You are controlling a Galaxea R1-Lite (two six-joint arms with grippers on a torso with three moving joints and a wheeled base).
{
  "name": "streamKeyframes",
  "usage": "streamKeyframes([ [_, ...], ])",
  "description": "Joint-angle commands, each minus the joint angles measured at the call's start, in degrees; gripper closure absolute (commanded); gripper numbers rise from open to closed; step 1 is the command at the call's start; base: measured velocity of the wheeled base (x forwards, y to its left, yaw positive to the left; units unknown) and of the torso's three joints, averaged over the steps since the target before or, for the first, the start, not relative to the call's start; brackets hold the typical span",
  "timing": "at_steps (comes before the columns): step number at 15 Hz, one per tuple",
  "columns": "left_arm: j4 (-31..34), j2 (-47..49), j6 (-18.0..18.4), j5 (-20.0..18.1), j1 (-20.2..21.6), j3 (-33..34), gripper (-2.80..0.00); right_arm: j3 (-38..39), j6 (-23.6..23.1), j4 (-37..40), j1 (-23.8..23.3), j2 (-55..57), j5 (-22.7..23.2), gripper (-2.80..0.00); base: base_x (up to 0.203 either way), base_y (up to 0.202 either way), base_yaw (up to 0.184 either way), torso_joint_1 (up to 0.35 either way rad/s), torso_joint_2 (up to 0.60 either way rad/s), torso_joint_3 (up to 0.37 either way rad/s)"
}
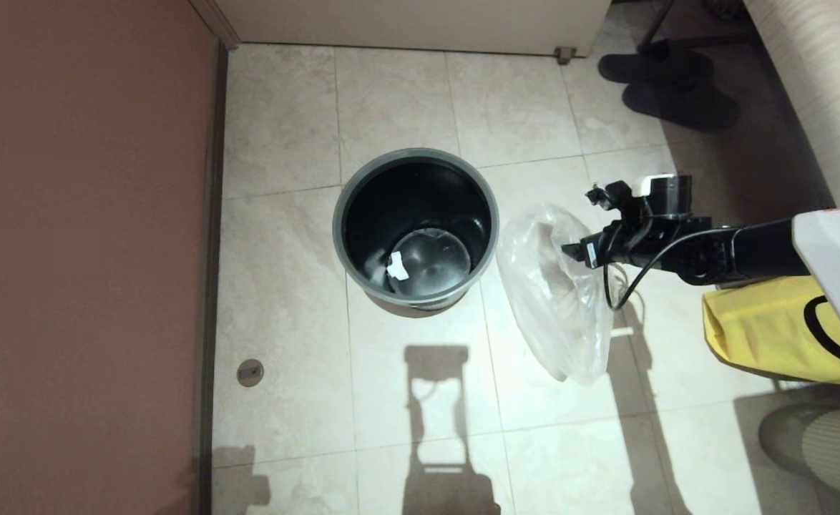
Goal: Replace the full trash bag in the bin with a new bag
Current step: Pick up the trash bag
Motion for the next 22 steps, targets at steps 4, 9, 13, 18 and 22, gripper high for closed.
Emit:
streamKeyframes([
  [4,0.00,0.07,0.02,0.00,0.00,0.01,0.00,-5.63,-1.20,0.28,-0.44,6.89,-0.03,0.00,0.000,0.000,0.000,0.000,0.00,0.000],
  [9,0.00,0.07,0.02,0.00,0.00,0.01,0.00,-5.87,-1.11,1.76,-0.04,5.54,-0.03,0.00,0.000,0.000,0.000,0.000,0.00,0.000],
  [13,0.00,0.07,0.02,0.00,0.00,0.01,0.00,-5.55,2.31,9.74,0.13,-1.16,0.20,0.00,0.000,0.000,0.000,0.000,0.00,0.000],
  [18,0.00,0.07,0.02,0.00,0.00,0.01,0.00,-5.46,8.89,20.46,1.83,-13.02,0.45,0.00,0.000,0.000,0.000,0.000,0.00,0.000],
  [22,0.00,0.07,0.02,0.00,0.00,0.01,0.00,-5.53,11.03,25.78,4.31,-21.49,0.42,0.00,0.000,0.000,0.000,0.000,0.00,0.000],
])
